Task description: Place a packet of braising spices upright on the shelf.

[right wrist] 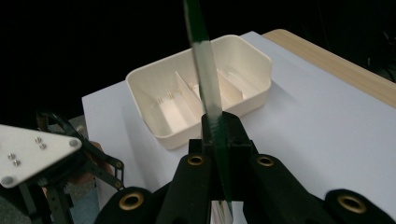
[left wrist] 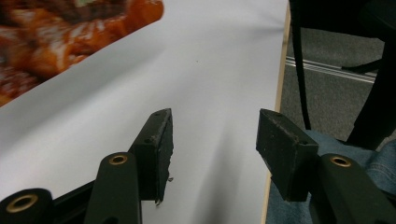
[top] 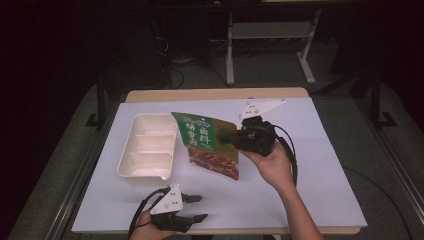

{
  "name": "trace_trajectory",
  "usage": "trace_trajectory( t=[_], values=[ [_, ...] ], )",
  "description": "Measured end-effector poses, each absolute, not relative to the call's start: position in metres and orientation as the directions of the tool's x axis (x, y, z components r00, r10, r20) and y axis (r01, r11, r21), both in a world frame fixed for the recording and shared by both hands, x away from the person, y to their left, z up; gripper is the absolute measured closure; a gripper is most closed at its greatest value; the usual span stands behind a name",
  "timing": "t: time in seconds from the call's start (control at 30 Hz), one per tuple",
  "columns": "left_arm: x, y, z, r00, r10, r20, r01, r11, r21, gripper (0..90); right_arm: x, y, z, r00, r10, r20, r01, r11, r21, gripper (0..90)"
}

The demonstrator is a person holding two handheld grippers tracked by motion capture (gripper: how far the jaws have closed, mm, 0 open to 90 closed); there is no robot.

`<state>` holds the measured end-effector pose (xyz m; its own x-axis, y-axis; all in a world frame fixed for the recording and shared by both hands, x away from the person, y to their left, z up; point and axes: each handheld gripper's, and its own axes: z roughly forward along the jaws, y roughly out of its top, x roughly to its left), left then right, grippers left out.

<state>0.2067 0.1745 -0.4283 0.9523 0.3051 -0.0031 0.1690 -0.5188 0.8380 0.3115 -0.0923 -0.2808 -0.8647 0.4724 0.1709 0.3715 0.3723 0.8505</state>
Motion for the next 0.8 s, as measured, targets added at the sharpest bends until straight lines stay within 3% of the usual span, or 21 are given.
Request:
trace_trajectory(
  t=[0.8],
  values=[
    [0.200,0.178,-0.428,0.954,0.298,0.017,0.142,-0.502,0.853,44.7,0.324,-0.018,-0.262,-0.919,0.361,0.160,0.301,0.381,0.874,89.8]
  ],
)
